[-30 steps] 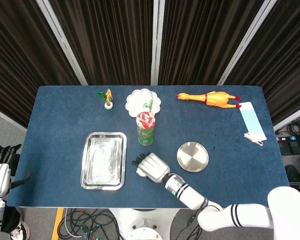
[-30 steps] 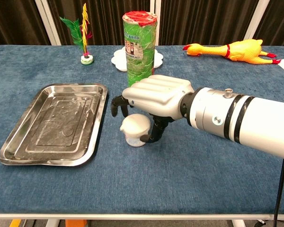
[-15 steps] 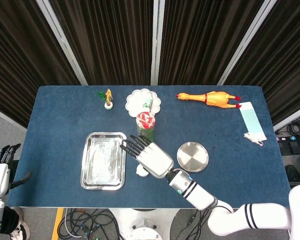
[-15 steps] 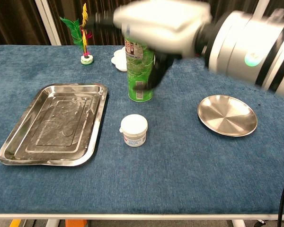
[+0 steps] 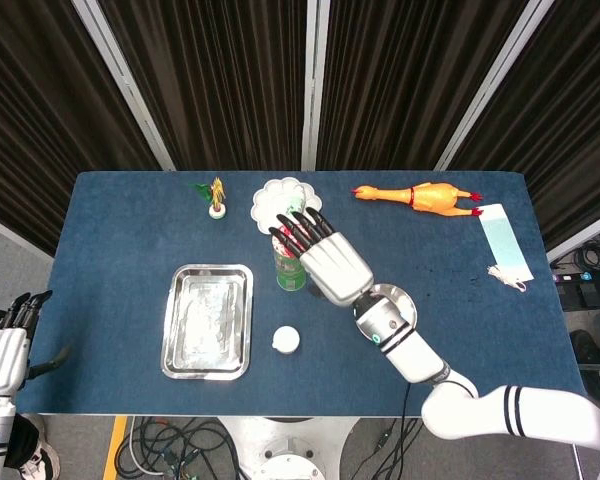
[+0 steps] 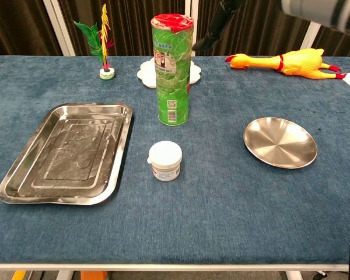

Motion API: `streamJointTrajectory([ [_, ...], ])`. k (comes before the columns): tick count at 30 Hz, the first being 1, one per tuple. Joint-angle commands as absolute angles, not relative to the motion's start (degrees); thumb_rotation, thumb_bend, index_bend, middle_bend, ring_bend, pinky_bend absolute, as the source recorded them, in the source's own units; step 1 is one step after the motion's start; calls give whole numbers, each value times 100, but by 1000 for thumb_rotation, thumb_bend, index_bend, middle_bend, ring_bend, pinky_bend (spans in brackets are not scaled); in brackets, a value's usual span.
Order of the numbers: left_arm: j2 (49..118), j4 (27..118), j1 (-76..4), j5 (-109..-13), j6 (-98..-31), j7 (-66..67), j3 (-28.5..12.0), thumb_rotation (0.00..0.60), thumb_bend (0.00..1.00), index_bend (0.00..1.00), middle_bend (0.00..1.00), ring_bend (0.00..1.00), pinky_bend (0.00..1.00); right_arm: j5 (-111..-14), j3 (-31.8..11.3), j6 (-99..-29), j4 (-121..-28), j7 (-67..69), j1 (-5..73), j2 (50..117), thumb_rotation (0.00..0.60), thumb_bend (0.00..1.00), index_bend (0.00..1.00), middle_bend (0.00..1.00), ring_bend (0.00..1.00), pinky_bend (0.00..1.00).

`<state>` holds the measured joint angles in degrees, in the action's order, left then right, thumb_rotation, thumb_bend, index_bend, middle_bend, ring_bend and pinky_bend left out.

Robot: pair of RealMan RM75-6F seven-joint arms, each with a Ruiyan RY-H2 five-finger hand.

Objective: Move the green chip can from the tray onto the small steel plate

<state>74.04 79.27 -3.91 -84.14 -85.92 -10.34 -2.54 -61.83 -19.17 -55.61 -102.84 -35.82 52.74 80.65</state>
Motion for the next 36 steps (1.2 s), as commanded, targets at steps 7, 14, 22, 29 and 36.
streamJointTrajectory([
  [7,7370,7939,-397,-8453,-8561,-1064,-238,600,175,120,139,68,299,-4603,-2037,-4810,-9220,-3805,6232,8501,600,58,0,9,0,1],
  [14,7356,7972,-359,-8549,-8665,-1033,-212,600,174,120,139,68,299,-4685,-1912,-4889,-8902,-3583,6399,8743,600,94,30,118,80,230],
  [22,7395,7919,-351,-8597,-8701,-1057,-208,600,175,120,139,68,299,-5015,-1783,-5177,-8789,-3299,6340,8820,600,163,350,332,332,523],
  [29,7384,7950,-368,-8606,-8661,-1029,-205,600,174,120,139,68,299,-5430,-1800,-5561,-9203,-3075,6133,8475,600,197,431,395,398,583],
  [36,7379,8037,-410,-8585,-8540,-960,-190,600,174,120,139,68,299,-5654,-1803,-5944,-10252,-2986,5673,7461,600,196,438,403,404,585],
])
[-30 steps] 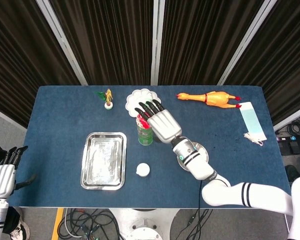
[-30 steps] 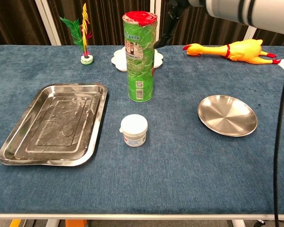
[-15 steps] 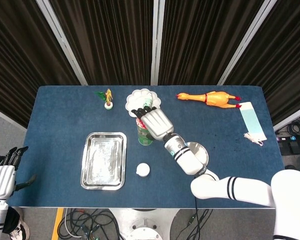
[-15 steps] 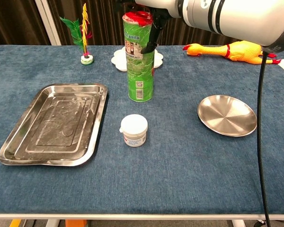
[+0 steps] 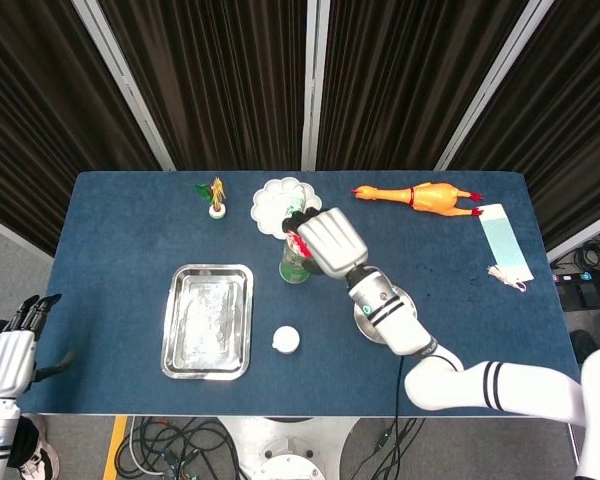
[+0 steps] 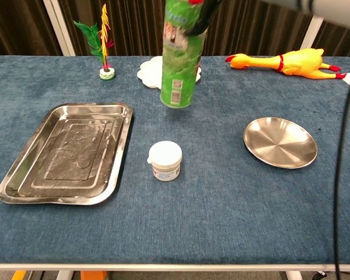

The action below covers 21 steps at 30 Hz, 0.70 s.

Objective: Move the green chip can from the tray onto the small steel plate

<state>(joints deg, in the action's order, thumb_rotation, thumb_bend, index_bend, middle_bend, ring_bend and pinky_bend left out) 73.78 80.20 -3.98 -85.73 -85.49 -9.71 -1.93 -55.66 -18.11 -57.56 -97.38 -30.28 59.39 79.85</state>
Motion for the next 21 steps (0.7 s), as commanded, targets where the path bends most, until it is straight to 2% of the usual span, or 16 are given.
streamJointTrajectory([
  [1,7382,8056,-420,-8600,-8538,-956,-191,600,174,120,139,68,299,-5623,-1782,-5966,-10449,-2999,5586,7247,600,195,438,403,404,585],
  [6,7417,8118,-478,-8646,-8488,-907,-190,600,174,120,139,68,299,-5575,-1577,-6117,-11046,-3081,5204,6517,600,194,437,402,401,585],
  [9,7456,8140,-509,-8681,-8453,-860,-171,600,174,120,139,68,299,-5600,-1390,-6215,-11203,-3088,4988,6315,600,195,430,403,401,586],
  [21,7540,8172,-591,-8697,-8356,-706,-157,600,174,120,139,68,299,-5876,-938,-6187,-11223,-2802,4509,6084,600,195,428,404,401,587],
])
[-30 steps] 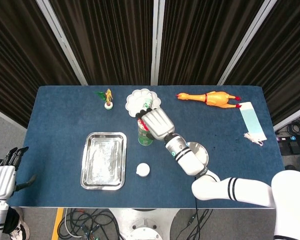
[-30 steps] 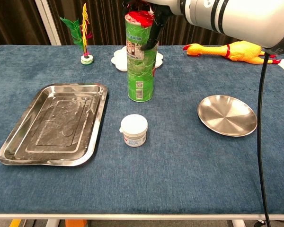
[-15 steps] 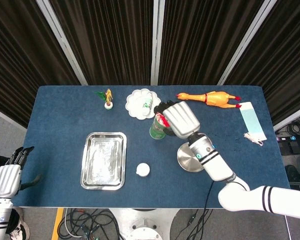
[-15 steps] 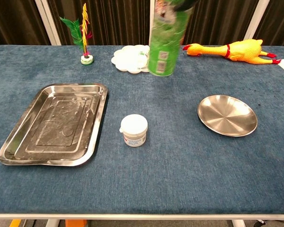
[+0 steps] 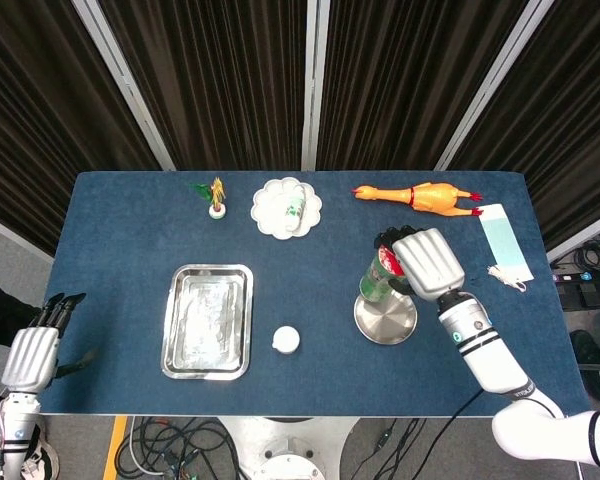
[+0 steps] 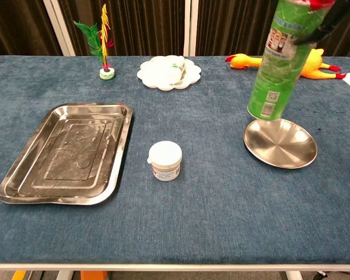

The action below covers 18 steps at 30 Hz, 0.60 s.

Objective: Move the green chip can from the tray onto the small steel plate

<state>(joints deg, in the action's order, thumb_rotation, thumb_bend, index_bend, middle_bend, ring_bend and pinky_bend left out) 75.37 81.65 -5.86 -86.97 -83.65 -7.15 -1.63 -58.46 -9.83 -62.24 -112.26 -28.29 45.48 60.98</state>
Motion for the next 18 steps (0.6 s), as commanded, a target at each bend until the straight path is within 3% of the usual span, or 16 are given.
streamJointTrajectory([
  [1,7543,8171,-596,-8694,-8347,-702,-156,600,174,120,139,68,299,-5892,-911,-6178,-11234,-2799,4486,6080,600,196,428,404,402,587],
  [13,7596,8095,-620,-8682,-8305,-738,-137,600,174,120,139,68,299,-6284,-642,-6303,-11280,-2826,4196,6232,600,184,420,402,399,580],
  [18,7594,8094,-624,-8713,-8324,-720,-122,600,174,120,139,68,299,-6427,-559,-6245,-11206,-2754,4121,6299,600,124,331,372,332,489],
])
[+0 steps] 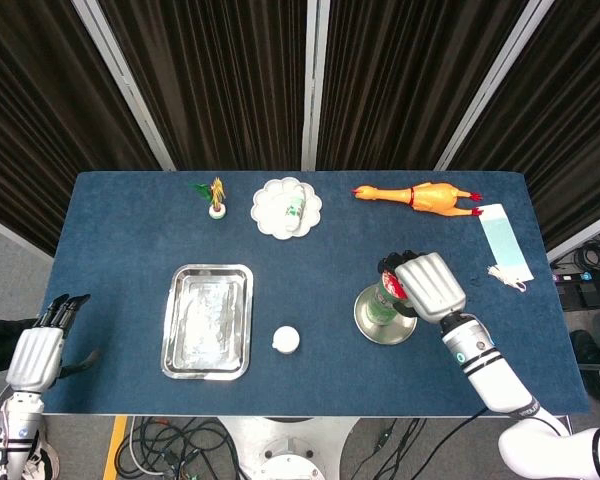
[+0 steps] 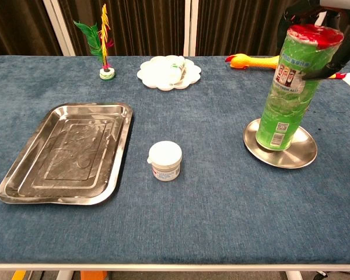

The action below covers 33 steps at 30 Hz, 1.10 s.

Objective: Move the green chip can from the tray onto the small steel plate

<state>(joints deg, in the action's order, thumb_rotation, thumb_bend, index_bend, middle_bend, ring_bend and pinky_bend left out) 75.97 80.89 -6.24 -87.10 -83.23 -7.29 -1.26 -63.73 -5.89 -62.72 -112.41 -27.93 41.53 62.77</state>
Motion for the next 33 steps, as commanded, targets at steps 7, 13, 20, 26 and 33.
streamJointTrajectory([
  [7,7600,8130,-646,-8707,-8291,-668,-115,600,174,120,139,68,298,-6604,-539,-6140,-11154,-2522,4036,6229,600,60,5,125,24,216],
  [13,7612,8149,-680,-8784,-8289,-717,-90,600,174,120,140,68,298,-6818,-586,-6245,-11257,-2172,3872,6073,600,28,0,34,0,32],
  [20,7590,8304,-928,-9094,-8060,-717,0,600,175,120,139,68,296,-7290,-772,-6826,-11361,-1364,3440,5598,600,1,0,8,0,11],
  [26,7624,8683,-1386,-9466,-7771,-487,-69,600,174,120,140,68,295,-7522,-890,-7381,-11074,-417,2945,5270,600,1,0,8,0,9],
  [33,7965,9046,-1968,-9737,-7270,-57,-179,600,173,120,140,68,294,-7697,-878,-7738,-10443,496,2490,5303,600,1,0,8,0,8],
])
